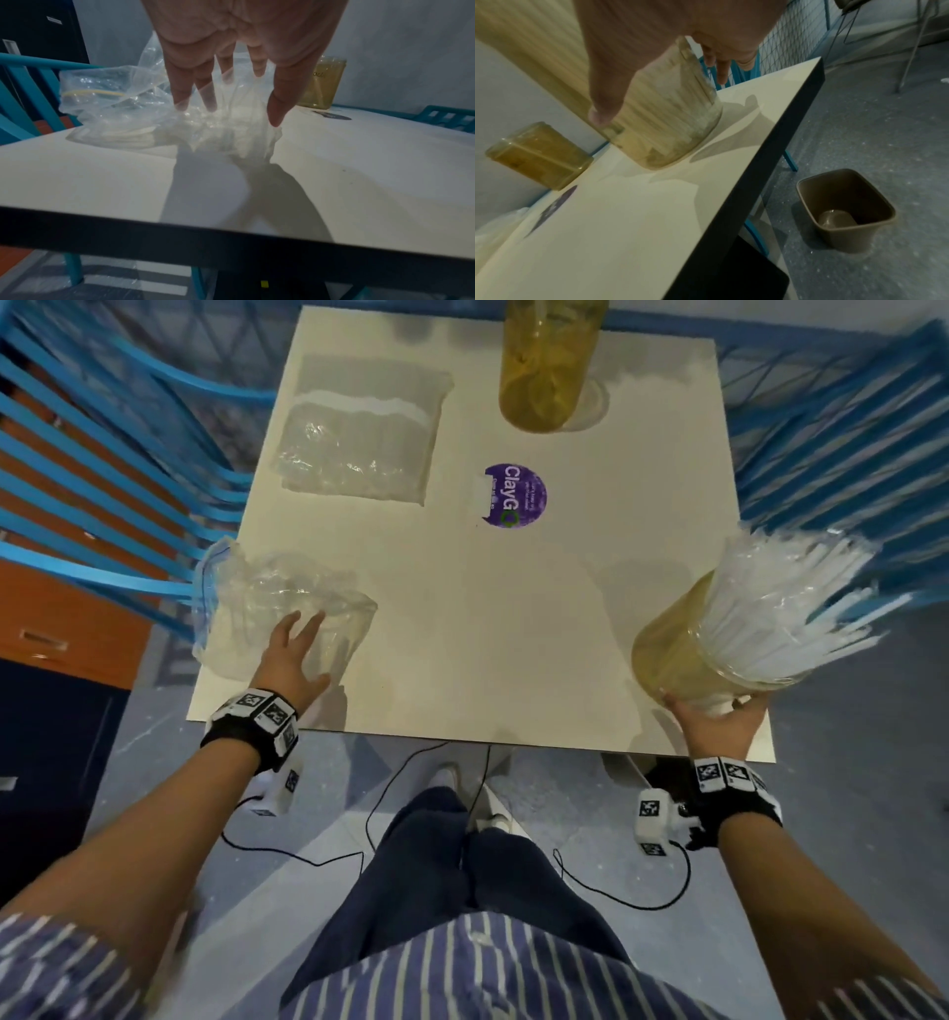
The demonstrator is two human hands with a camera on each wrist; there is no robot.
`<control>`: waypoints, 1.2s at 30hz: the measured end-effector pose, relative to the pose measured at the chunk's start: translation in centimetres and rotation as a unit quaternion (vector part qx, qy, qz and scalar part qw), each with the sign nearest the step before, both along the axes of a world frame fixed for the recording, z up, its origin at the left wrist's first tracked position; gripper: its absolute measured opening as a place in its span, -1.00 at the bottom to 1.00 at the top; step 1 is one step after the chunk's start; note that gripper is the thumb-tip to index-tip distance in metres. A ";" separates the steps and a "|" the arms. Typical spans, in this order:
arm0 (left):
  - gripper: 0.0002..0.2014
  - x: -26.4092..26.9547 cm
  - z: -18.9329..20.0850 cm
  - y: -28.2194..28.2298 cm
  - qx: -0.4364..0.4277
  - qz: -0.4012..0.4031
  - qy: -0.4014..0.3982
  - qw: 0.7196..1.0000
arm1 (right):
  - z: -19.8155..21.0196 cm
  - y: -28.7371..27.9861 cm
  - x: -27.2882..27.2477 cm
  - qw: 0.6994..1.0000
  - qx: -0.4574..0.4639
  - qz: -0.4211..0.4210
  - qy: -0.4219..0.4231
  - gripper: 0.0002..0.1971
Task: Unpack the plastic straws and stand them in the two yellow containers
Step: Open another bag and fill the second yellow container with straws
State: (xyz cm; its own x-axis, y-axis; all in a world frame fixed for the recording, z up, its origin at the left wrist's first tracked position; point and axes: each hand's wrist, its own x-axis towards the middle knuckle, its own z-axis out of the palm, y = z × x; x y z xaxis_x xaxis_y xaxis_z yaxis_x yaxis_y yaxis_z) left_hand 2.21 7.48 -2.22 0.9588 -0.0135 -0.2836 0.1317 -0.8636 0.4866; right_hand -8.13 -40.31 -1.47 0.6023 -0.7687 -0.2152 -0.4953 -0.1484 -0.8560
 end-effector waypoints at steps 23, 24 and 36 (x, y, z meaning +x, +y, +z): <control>-0.60 26.0 5.1 -18.4 -0.117 0.025 -0.097 0.988 | 4.7 13.1 31.4 0.937 -0.129 0.320 -0.061 -0.73; -0.60 29.1 4.9 -18.5 -0.102 0.028 -0.093 0.990 | 5.2 12.9 33.9 0.936 -0.139 0.318 -0.060 -0.67; -0.21 49.2 0.0 -18.5 0.222 -0.072 0.091 0.968 | 6.9 9.6 48.7 0.927 -0.227 0.295 0.039 -0.74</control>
State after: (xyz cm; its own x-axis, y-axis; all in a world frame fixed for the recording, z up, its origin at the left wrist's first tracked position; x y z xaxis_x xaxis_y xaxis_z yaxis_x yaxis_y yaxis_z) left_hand 51.45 -11.05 -2.17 0.8897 0.0199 -0.4561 0.0439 -0.9981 0.0422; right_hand 40.57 -30.72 5.40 0.9429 -0.3328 -0.0114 -0.2717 -0.7493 -0.6039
